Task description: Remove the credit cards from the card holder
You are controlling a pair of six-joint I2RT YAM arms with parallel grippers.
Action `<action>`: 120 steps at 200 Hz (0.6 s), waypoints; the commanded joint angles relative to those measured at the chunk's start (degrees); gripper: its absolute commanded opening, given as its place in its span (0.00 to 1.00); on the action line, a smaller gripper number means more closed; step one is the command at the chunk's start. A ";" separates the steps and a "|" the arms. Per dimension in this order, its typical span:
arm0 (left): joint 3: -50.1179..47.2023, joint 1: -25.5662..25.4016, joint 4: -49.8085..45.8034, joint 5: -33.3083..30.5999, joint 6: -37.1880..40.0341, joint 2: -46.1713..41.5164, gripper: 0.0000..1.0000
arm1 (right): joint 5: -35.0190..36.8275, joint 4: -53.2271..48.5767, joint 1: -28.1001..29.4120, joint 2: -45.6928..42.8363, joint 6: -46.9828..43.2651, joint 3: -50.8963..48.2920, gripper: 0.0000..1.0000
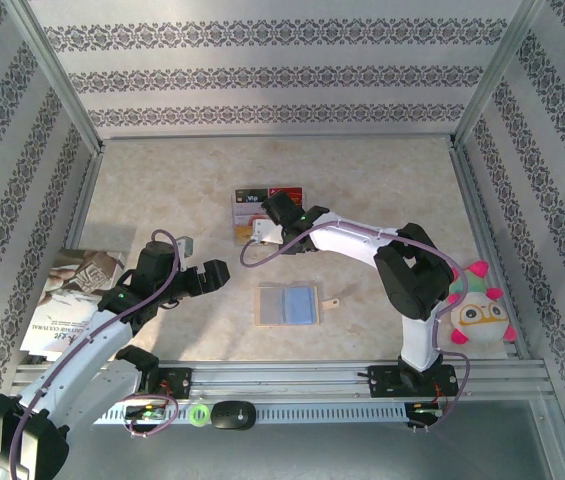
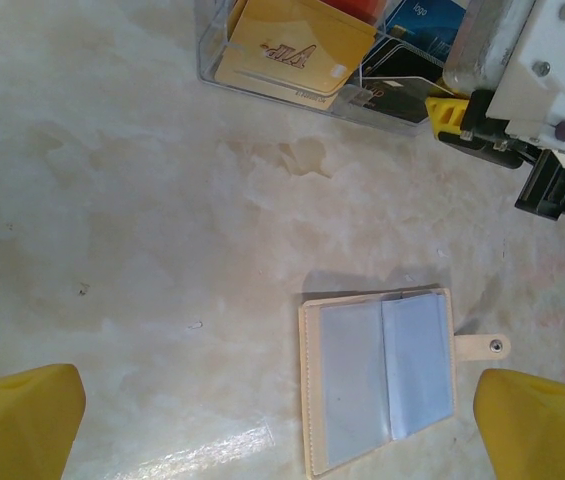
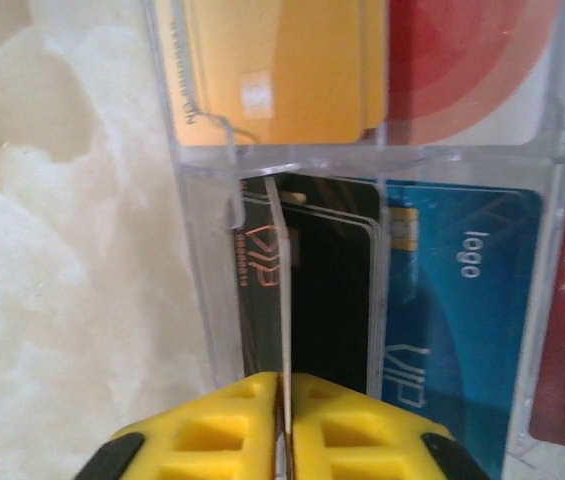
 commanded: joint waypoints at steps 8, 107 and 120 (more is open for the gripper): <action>-0.70 0.88 2.16 1.24 -0.70 -0.12 1.00 | 2.97 4.56 -0.91 -0.48 1.77 -0.11 0.20; -0.79 1.19 3.72 -0.56 -1.04 -0.16 1.00 | 0.37 15.77 -0.49 -13.46 17.11 -5.79 0.84; -0.26 1.14 4.23 -3.20 -1.13 -0.12 1.00 | -1.76 18.21 -0.58 -17.82 24.44 -9.09 0.98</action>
